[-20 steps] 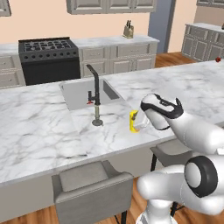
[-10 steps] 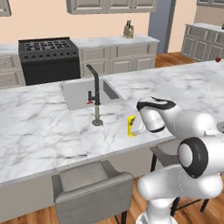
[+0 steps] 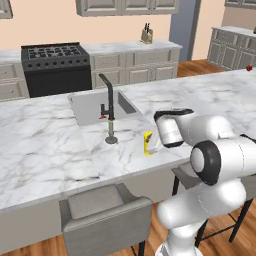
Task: Open the cabinet directly in front. Then move the liquor and the cup to the dining counter with the candle on it.
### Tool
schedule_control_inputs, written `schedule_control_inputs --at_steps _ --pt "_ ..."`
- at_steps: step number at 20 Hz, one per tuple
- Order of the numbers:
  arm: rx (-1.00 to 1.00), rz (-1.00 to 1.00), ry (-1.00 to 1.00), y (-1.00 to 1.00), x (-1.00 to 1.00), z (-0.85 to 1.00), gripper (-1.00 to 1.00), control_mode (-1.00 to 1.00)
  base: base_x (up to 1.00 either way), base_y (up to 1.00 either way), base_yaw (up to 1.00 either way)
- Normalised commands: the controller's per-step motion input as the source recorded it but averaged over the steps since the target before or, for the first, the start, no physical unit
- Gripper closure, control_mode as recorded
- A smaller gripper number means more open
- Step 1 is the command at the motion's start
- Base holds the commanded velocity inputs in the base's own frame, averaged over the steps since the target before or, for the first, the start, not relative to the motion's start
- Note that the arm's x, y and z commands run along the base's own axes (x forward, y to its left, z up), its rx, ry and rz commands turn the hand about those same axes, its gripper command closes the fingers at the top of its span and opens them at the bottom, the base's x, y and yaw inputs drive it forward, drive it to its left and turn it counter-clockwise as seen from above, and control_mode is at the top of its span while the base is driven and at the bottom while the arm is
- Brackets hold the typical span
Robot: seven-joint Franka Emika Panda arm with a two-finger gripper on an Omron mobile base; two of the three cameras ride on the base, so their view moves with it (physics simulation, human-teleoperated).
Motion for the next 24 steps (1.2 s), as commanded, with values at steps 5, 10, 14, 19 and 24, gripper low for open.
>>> schedule_control_inputs --at_steps 5,10,14,19,24 --pt "0.00 0.00 -0.02 0.00 0.28 -0.10 1.00 -1.00 0.00 0.00 0.00" --pt "0.00 0.00 -0.03 0.00 0.30 -0.12 1.00 -1.00 0.00 0.00 0.00" --pt "0.00 0.00 -0.02 0.00 0.22 -0.21 1.00 -1.00 0.00 0.00 0.00" --pt "-0.01 0.00 -0.01 0.00 0.21 -0.39 1.00 -1.00 0.00 0.00 0.00" --pt "0.00 0.00 -0.01 0.00 0.10 -0.11 -1.00 -1.00 0.00 0.00 0.00"
